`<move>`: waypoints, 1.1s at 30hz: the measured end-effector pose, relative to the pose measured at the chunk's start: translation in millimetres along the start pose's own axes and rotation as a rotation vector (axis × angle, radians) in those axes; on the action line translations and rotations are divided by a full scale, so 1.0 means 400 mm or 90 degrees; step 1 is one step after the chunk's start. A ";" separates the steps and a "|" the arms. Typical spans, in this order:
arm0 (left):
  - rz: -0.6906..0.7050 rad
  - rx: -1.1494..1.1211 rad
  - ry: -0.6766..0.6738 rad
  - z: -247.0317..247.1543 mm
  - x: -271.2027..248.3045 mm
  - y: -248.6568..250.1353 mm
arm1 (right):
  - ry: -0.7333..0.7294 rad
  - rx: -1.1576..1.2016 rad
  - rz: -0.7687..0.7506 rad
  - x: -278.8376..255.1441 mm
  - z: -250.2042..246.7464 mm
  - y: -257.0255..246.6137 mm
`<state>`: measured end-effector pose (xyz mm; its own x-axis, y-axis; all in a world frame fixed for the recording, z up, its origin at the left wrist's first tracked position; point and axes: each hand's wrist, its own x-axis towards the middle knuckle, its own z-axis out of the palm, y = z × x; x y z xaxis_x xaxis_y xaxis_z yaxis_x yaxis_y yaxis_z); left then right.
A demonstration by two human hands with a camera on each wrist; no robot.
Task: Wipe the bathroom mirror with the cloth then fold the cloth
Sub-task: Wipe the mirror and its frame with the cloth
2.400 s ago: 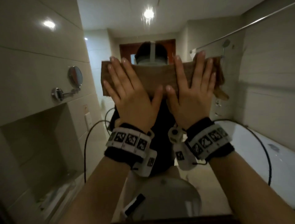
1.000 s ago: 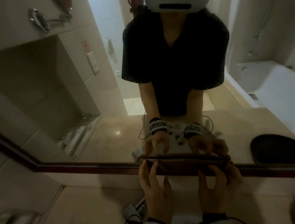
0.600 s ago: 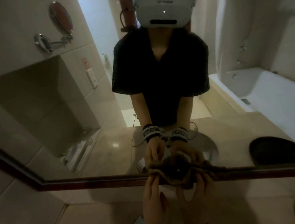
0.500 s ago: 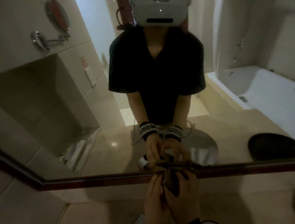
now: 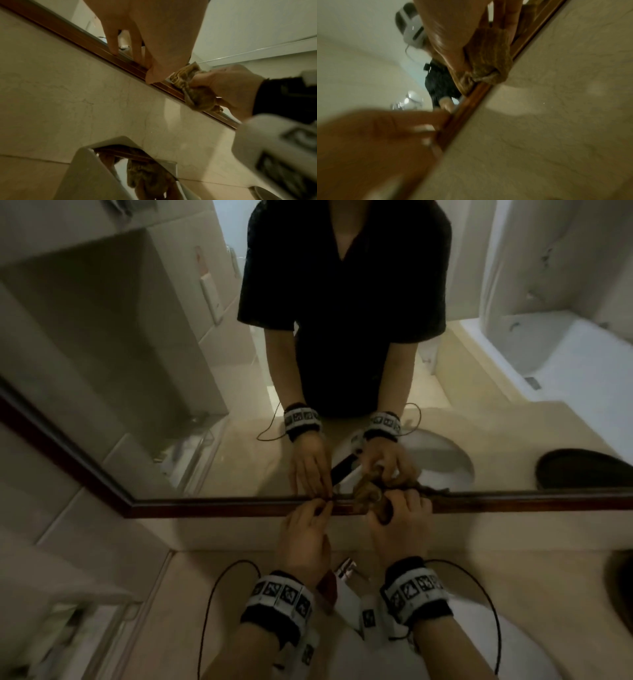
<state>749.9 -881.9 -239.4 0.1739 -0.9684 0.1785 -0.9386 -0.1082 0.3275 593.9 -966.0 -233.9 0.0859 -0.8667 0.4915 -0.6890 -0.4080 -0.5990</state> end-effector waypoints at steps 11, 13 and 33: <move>-0.110 0.008 -0.064 -0.007 0.005 0.058 | 0.379 0.188 0.062 0.337 -0.224 -0.263; -0.134 -0.052 -0.045 -0.003 0.010 0.057 | 0.304 0.161 -0.102 0.276 -0.138 -0.331; -0.031 0.236 -0.347 -0.132 0.049 0.082 | 0.206 0.113 -0.345 0.285 -0.150 -0.350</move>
<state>738.5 -892.7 -176.1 0.1350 -0.9249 -0.3555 -0.9907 -0.1309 -0.0358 657.1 -990.4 -56.2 0.1471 -0.4063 0.9018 -0.4777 -0.8276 -0.2949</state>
